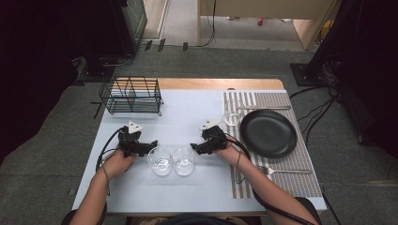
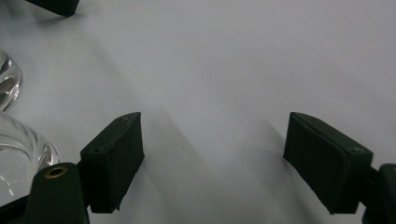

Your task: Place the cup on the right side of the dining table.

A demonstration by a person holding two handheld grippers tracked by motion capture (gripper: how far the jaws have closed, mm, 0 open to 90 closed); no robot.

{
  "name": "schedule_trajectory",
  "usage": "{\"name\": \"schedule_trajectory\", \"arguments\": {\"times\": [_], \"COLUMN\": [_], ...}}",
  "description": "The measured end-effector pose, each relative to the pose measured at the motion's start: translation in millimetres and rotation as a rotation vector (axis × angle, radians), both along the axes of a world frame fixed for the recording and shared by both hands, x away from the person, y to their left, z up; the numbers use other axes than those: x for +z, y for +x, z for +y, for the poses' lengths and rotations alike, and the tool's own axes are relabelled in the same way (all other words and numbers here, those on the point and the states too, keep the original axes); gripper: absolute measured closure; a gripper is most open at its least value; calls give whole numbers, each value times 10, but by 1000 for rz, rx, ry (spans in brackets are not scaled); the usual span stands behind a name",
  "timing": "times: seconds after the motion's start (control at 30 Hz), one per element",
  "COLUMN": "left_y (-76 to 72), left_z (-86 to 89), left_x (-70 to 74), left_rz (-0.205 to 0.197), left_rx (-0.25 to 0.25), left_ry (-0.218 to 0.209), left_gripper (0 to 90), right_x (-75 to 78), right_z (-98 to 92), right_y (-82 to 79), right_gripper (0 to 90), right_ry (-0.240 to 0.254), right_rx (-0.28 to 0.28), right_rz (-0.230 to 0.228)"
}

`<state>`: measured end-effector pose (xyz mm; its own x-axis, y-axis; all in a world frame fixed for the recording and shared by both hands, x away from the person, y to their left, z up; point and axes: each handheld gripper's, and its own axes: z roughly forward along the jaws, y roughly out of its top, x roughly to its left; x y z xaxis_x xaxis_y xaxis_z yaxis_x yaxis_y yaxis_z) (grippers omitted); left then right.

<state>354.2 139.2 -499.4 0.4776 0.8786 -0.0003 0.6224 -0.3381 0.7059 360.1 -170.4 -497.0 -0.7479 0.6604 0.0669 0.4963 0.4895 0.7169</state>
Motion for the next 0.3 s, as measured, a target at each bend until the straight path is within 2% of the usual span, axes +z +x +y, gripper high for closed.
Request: {"name": "schedule_trajectory", "arguments": {"times": [0.3], "left_y": [0], "left_z": [0], "left_x": [0], "left_rz": [0], "left_rx": [0], "left_ry": [0], "left_gripper": [15], "right_x": [-10], "right_z": [4], "right_y": [-5], "right_gripper": [196], "right_ry": [-5], "right_rx": [2], "right_rz": [-10]}}
